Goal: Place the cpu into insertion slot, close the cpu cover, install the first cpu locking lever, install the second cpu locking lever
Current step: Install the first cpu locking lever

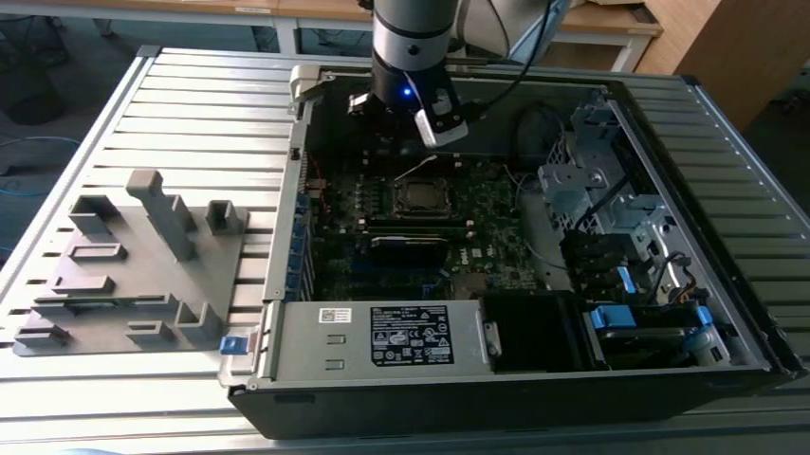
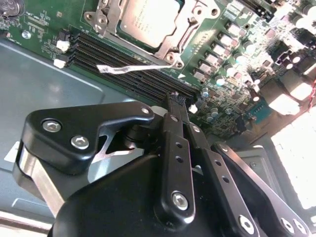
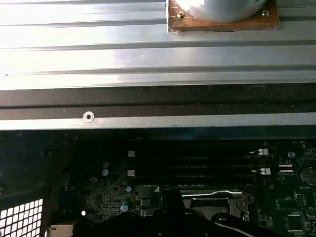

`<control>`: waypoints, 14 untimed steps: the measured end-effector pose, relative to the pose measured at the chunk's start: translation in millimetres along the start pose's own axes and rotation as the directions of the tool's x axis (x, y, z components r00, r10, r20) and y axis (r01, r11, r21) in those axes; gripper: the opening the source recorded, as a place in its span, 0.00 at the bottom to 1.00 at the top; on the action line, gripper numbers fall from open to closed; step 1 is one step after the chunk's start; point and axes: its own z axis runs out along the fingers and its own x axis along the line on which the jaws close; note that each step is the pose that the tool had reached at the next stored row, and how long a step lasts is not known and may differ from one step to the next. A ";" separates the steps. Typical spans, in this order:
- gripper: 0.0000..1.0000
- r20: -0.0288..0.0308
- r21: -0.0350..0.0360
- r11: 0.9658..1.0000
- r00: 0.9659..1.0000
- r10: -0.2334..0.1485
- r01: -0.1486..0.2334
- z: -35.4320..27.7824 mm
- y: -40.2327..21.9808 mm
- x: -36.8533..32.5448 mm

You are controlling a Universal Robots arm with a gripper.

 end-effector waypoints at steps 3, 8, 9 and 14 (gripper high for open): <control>0.11 0.000 -0.001 1.000 1.000 0.000 0.000 0.1 0.0 0.0; 0.11 -0.001 -0.018 1.000 1.000 0.000 0.000 1.9 -0.4 -1.1; 0.11 -0.001 -0.022 1.000 1.000 0.000 0.000 2.4 -0.4 -2.2; 0.11 -0.001 -0.025 1.000 1.000 0.000 0.000 5.4 -0.9 -11.7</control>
